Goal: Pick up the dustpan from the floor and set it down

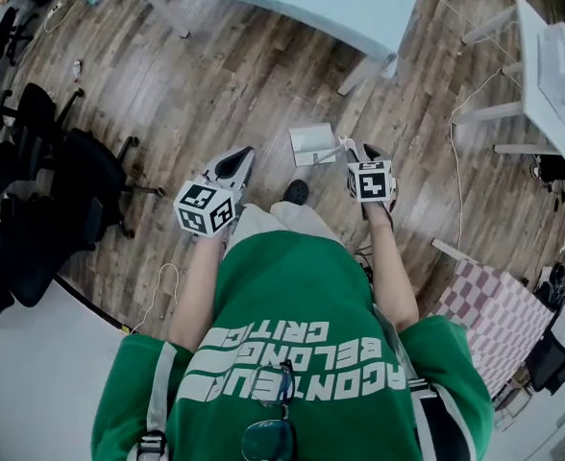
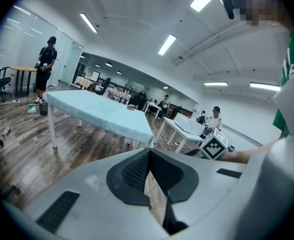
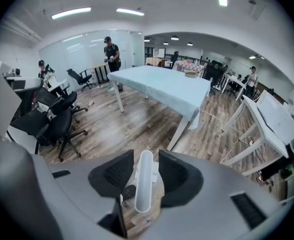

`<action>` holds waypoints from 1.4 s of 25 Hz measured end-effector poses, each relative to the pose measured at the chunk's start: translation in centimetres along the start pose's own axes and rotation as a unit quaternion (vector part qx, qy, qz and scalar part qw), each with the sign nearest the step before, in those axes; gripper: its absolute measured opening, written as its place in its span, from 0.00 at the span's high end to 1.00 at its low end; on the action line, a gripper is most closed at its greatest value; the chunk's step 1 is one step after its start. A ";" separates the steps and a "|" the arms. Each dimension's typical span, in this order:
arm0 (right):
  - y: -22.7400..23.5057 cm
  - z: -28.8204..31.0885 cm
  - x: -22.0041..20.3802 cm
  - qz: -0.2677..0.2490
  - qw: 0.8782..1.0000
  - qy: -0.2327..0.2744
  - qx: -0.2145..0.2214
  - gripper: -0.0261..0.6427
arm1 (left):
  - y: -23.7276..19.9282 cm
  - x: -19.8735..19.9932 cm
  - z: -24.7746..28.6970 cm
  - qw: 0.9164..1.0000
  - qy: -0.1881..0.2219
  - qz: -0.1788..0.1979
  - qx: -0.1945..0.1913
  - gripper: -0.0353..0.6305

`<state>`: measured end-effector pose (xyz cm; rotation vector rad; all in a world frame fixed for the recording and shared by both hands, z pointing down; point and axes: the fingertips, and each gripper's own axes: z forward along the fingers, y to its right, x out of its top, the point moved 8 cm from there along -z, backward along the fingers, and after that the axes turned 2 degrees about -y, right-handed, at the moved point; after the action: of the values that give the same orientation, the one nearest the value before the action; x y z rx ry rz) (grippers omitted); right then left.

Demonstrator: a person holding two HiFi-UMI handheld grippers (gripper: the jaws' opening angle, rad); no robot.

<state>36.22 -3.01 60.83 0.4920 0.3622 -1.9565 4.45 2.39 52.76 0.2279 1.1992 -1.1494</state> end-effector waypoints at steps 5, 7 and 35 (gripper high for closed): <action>-0.4 -5.1 -0.6 0.022 0.997 0.078 -0.001 0.73 | 1.4 0.6 -0.3 1.000 0.002 0.023 -0.019 0.96; -0.8 -7.0 -1.4 0.029 0.994 0.103 -0.005 0.76 | 2.2 0.7 -1.2 0.999 0.010 0.029 -0.022 0.96; -12.4 -23.1 -15.2 -0.015 0.972 0.224 0.066 0.95 | 14.7 -11.2 -14.8 0.998 0.064 0.009 -0.028 0.96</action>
<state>34.78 24.69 48.64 1.0268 0.5261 -1.8964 7.97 25.58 49.79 0.2725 1.3365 -1.0978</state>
